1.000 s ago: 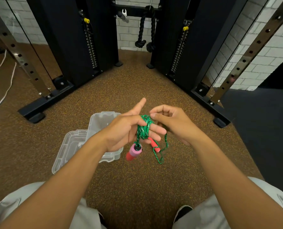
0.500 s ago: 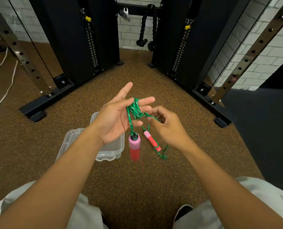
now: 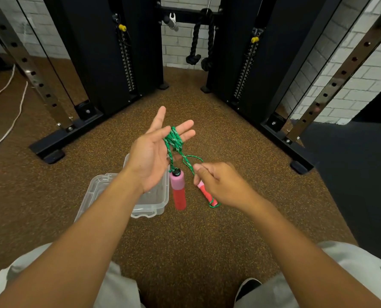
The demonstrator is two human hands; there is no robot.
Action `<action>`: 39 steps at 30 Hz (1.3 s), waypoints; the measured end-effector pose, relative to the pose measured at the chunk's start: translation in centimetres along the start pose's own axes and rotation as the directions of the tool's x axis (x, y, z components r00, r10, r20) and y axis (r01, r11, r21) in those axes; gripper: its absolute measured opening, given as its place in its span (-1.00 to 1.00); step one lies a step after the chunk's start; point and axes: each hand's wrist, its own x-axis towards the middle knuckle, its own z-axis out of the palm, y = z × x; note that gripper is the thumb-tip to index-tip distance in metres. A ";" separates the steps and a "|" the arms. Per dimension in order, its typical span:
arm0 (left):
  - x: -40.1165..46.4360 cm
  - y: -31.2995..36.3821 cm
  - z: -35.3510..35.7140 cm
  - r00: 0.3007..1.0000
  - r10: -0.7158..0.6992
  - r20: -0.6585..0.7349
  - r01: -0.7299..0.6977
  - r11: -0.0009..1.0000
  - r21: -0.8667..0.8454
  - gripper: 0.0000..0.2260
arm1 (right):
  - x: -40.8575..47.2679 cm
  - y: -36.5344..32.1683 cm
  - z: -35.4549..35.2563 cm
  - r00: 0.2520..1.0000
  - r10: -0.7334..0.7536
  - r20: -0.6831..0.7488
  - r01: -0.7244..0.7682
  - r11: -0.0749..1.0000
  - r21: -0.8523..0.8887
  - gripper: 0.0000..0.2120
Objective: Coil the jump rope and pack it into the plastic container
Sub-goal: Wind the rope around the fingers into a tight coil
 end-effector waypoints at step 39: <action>-0.7 -1.1 2.6 0.974 -0.050 0.220 0.097 0.973 -0.209 -0.43 | -0.6 -0.1 -1.5 0.998 0.046 0.041 -0.049 0.997 0.060 -0.80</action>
